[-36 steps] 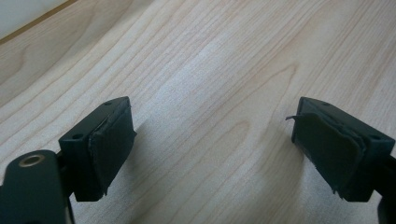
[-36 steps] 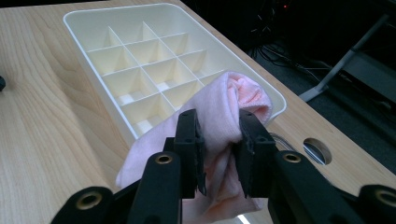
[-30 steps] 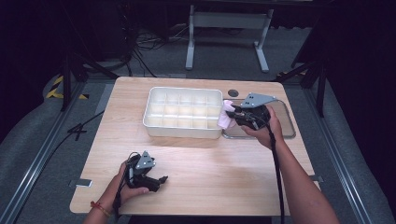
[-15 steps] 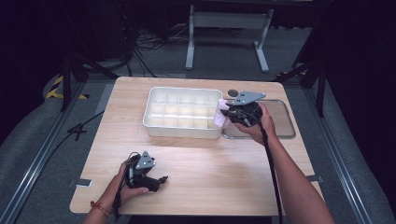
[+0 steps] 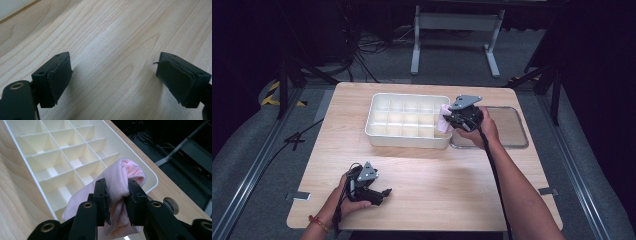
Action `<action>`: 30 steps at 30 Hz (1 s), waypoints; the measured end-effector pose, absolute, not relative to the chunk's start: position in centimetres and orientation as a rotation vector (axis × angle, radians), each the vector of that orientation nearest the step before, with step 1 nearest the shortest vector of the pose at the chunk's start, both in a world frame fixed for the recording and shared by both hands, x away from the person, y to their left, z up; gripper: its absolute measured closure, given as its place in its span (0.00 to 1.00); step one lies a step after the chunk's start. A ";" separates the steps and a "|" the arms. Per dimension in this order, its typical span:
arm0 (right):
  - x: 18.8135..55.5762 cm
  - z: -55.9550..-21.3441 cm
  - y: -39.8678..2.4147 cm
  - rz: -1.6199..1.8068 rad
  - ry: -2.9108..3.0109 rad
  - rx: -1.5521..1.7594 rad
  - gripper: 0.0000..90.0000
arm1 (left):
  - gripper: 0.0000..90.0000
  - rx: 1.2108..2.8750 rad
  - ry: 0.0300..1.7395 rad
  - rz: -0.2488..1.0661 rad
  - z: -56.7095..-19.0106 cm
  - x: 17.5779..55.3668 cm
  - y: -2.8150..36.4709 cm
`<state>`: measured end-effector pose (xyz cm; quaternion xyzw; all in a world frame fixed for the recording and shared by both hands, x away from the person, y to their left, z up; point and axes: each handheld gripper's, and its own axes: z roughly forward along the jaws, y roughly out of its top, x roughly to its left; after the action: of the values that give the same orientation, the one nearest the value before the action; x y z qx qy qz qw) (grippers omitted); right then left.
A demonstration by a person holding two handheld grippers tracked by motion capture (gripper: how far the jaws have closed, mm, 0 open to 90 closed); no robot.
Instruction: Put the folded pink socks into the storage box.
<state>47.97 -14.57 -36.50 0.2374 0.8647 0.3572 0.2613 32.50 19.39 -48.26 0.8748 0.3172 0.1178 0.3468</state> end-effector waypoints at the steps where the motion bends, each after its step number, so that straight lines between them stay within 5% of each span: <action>1: 48.0 -36.6 -14.5 0.959 2.343 0.644 0.80 | 0.15 2.269 0.823 0.305 -48.3 32.5 19.4; 30: 48.3 -40.0 -12.1 0.783 2.402 0.584 0.79 | 0.15 2.258 0.825 0.307 -48.3 32.5 19.3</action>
<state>48.33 -12.07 -39.96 0.2167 0.8917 0.2907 0.2710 32.49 19.34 -48.33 0.8723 0.3188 0.1186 0.3513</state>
